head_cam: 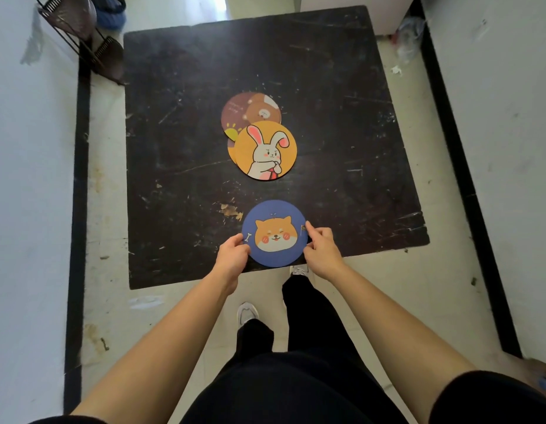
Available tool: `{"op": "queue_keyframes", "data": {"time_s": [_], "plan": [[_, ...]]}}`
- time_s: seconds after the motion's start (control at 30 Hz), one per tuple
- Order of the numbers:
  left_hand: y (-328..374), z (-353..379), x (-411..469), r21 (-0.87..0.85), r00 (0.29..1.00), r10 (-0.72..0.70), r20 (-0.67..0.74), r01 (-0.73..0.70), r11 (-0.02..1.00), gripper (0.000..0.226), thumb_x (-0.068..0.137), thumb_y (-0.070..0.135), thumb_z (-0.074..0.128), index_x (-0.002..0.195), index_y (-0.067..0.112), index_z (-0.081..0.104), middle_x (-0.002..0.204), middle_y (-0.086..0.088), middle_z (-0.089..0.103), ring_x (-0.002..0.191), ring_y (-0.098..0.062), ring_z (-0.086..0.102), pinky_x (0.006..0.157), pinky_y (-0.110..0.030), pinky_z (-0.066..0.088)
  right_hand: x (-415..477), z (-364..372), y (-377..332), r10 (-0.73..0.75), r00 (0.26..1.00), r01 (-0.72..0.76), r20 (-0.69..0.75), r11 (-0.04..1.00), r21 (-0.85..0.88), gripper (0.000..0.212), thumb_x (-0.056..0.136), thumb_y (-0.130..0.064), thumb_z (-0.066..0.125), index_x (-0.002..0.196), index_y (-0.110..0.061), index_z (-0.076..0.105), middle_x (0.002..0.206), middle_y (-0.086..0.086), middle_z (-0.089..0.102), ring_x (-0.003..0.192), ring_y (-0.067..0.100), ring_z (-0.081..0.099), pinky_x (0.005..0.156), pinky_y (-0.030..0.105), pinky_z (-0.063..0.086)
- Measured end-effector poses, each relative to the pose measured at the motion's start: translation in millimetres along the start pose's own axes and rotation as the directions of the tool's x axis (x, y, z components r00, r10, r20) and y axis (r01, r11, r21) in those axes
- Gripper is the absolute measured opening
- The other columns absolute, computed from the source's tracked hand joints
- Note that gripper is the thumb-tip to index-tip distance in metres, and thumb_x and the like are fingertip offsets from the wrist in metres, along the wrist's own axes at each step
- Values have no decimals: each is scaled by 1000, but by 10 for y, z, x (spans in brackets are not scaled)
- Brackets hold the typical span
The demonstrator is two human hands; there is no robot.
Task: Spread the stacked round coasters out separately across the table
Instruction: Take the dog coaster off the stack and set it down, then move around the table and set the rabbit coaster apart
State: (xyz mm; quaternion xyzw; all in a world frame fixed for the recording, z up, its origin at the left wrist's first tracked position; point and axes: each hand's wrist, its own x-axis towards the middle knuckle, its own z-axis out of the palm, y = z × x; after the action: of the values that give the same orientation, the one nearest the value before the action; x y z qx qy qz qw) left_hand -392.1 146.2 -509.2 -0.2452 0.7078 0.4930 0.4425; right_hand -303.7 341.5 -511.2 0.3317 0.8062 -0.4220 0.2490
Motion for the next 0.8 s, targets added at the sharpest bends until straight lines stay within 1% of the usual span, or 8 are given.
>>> {"op": "queue_keyframes", "data": {"time_s": [0.07, 0.17, 0.23, 0.3, 0.37, 0.47, 0.63, 0.8], "plan": [[-24, -11, 12, 46, 1000, 21, -5, -21, 999, 44, 94, 7, 50, 137, 18, 51, 108, 6, 64, 92, -7, 59, 54, -18, 50, 2, -36, -1, -6, 1000, 6, 14, 999, -43, 64, 98, -13, 45, 157, -20, 22, 135, 3, 32, 104, 25, 56, 93, 43, 49], [-27, -61, -52, 327, 991, 123, -46, -101, 940, 53, 95, 23, 51, 146, 18, 40, 143, -9, 43, 116, -23, 55, 90, -42, 54, -49, -75, -26, -59, 998, 56, -13, 984, -170, 67, 99, -25, 47, 158, -18, 16, 143, 6, 32, 115, 26, 54, 90, 40, 48], [1, -108, -113, 632, 968, 245, -63, -151, 760, 63, 96, 42, 47, 151, 19, 28, 154, -12, 24, 133, -31, 39, 106, -52, 41, -90, -121, -41, -119, 990, 93, -71, 951, -295, 69, 100, -35, 47, 157, -18, 12, 153, 9, 27, 131, 29, 43, 98, 43, 44], [109, -173, -220, 805, 921, 388, -25, -212, 555, 65, 96, 54, 37, 152, 23, 23, 161, -11, 15, 145, -33, 20, 111, -55, 29, -110, -224, -86, -161, 979, 93, -126, 899, -427, 72, 99, -46, 43, 158, -21, 10, 163, 9, 14, 145, 31, 25, 110, 48, 34], [314, -273, -323, 889, 846, 533, 20, -259, 377, 66, 96, 58, 29, 153, 25, 20, 163, -11, 11, 148, -32, 11, 114, -55, 21, -116, -389, -180, -198, 962, 75, -187, 854, -515, 73, 99, -55, 38, 157, -23, 7, 166, 9, 3, 151, 31, 11, 117, 49, 23], [730, -434, -565, 937, 733, 677, 64, -277, 212, 66, 97, 59, 21, 153, 25, 18, 164, -12, 8, 150, -32, 4, 116, -56, 14, -176, -713, -412, -275, 913, 58, -301, 819, -571, 74, 97, -62, 29, 157, -25, 5, 167, 10, -2, 152, 32, 3, 119, 48, 14], [1306, -639, -1144, 951, 504, 861, 73, -296, 93, 71, 95, 63, 15, 154, 24, 16, 164, -12, 5, 150, -31, -1, 117, -57, 6, -603, -1253, -940, -450, 732, 69, -511, 796, -601, 76, 96, -65, 22, 158, -23, 10, 166, 13, 1, 152, 33, 2, 120, 48, 9], [1528, -665, -1661, 919, 310, 950, 37, -384, 89, 74, 94, 65, 13, 154, 22, 17, 164, -13, 5, 150, -31, -2, 118, -56, 4, -1226, -1584, -1235, -592, 443, 99, -673, 779, -619, 73, 96, -63, 30, 156, -20, 21, 163, 16, 16, 150, 36, 15, 118, 52, 19]]}}
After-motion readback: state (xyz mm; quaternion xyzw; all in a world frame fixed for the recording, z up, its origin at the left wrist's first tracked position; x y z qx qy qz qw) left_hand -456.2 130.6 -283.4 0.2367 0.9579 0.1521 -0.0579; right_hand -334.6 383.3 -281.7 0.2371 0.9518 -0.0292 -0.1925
